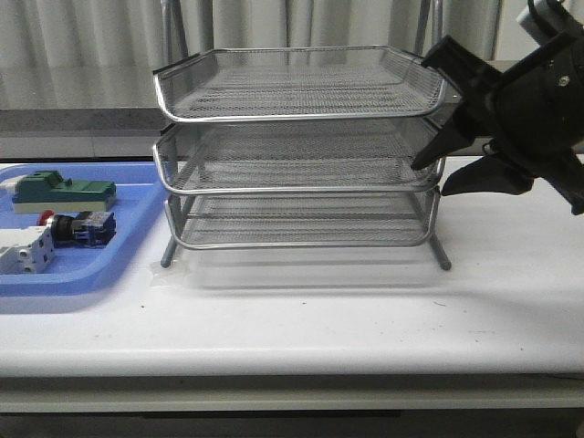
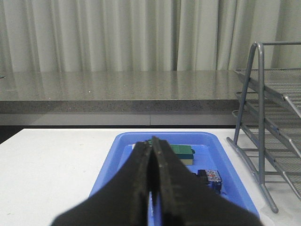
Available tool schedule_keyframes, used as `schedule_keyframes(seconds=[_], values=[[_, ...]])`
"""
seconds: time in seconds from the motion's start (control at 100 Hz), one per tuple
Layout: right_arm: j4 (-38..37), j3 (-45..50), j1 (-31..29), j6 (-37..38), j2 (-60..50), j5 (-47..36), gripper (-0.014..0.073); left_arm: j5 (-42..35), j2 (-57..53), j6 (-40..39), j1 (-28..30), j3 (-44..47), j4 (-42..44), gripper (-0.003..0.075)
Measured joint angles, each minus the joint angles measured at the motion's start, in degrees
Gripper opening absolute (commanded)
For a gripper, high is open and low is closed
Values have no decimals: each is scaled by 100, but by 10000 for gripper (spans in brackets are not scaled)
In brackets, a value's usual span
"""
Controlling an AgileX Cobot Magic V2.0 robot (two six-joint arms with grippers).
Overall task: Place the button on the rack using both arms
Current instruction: 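Move the right gripper to the middle mesh tray's front edge, then grip the middle tray with the right gripper and pull it outward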
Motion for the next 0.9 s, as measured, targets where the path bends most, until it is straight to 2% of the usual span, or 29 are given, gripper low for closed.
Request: schedule_keyframes(seconds=[0.44,0.51,0.75,0.9], values=[[24,-373,0,-15,559,370,295,0,0,0,0,0,0,-20],[24,-373,0,-15,584,381,262,0,0,0,0,0,0,-20],[115,-373,-10,27,607,427,63,0,0,0,0,0,0,-20],[97,-373,-10,37,607,449,31,0,0,0,0,0,0,-20]])
